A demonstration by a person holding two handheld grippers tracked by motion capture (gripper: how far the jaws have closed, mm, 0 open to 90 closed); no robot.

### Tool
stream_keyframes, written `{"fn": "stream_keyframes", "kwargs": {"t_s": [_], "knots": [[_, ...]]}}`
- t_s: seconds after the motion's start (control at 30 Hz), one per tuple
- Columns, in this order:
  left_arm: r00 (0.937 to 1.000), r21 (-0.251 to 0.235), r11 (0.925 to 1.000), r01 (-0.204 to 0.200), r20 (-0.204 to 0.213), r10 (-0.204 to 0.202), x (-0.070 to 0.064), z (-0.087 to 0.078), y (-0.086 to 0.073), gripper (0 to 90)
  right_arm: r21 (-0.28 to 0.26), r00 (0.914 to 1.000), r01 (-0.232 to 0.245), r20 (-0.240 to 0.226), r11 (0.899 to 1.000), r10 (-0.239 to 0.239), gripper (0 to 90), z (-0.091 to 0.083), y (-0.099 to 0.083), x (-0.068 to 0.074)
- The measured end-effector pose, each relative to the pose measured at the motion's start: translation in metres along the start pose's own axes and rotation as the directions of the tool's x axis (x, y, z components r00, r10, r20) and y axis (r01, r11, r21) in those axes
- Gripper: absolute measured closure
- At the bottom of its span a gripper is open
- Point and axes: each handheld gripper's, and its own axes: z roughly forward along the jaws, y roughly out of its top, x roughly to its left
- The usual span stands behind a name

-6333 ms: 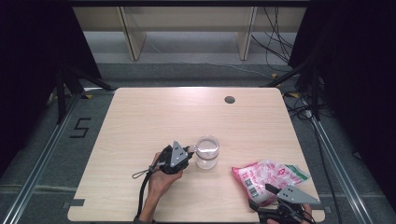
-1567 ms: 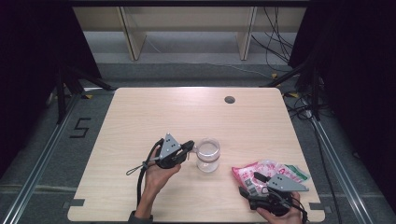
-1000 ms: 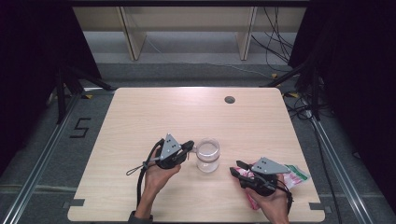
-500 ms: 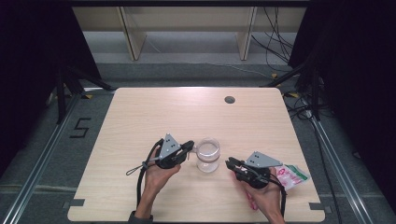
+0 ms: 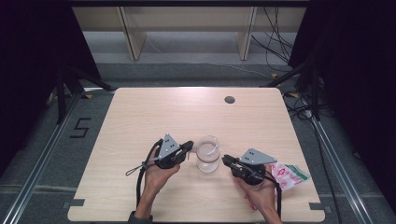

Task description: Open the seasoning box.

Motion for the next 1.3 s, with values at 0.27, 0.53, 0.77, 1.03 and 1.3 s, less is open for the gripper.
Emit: {"fn": "stream_keyframes", "kwargs": {"t_s": [0.27,0.53,0.77,1.03,1.3], "knots": [[1.0,0.001,1.0,0.001,0.001,-0.001,0.001,0.0,-0.001,86.8,-0.03,0.9999,0.006,-0.013,1.0,-0.006,84.7,0.008,0.011,0.005],[1.0,-0.004,1.0,-0.002,-0.007,0.002,0.002,-0.002,-0.002,82.8,-0.046,0.9994,0.027,-0.018,0.999,-0.028,85.7,0.012,0.021,0.01],[0.9992,-0.042,0.999,0.018,-0.034,-0.019,0.002,-0.023,-0.012,59.6,-0.05,0.9989,0.022,-0.04,0.999,-0.024,87.1,0.015,0.025,0.012],[0.9989,0.009,0.9999,0.009,-0.045,-0.008,-0.019,-0.042,-0.029,42.8,-0.062,0.999,0.025,-0.037,0.998,-0.027,87.2,0.016,0.036,0.017],[0.9984,0.04,0.9992,0.001,-0.056,0.001,-0.028,-0.051,-0.045,33.6,-0.08,0.9974,0.052,-0.047,0.995,-0.055,86.1,0.025,0.051,0.028]]}}
